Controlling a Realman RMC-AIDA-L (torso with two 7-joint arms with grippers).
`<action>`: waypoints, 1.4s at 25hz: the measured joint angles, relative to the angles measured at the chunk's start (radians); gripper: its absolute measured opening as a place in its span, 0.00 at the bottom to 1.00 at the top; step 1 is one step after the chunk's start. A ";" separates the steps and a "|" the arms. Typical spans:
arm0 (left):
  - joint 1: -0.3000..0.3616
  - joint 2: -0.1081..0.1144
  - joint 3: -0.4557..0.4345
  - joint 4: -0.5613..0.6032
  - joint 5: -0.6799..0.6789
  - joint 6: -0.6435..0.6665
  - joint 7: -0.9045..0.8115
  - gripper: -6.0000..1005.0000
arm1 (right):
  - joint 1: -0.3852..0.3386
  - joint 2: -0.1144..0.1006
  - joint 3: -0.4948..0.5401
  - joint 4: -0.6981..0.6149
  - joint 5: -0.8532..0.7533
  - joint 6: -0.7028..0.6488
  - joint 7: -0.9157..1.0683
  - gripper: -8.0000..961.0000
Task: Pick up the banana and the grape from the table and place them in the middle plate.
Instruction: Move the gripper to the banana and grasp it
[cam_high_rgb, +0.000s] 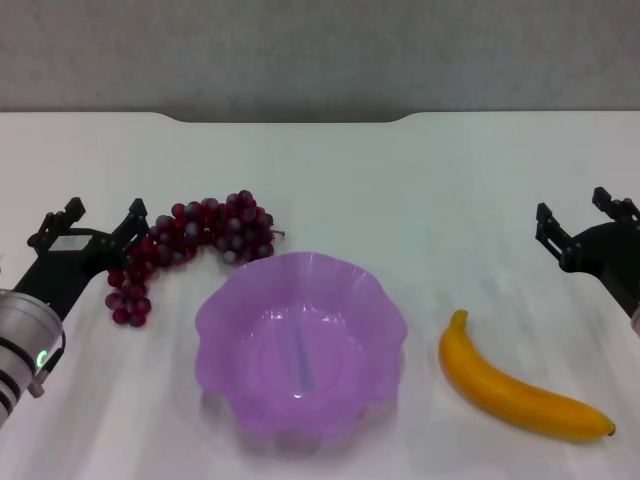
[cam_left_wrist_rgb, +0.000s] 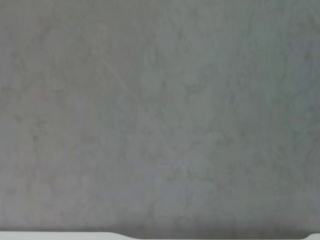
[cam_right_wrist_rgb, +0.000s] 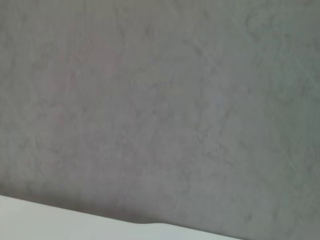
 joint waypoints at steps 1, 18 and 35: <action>0.000 0.000 -0.002 -0.002 -0.001 0.000 0.000 0.87 | 0.004 -0.001 0.000 0.002 0.000 0.009 0.000 0.80; -0.004 0.000 -0.011 -0.056 -0.009 0.000 0.004 0.87 | -0.081 -0.144 0.254 0.582 -0.270 0.521 -0.085 0.80; -0.018 -0.001 -0.013 -0.084 -0.009 -0.003 0.001 0.87 | -0.160 -0.016 0.857 1.134 -0.394 1.673 -0.344 0.80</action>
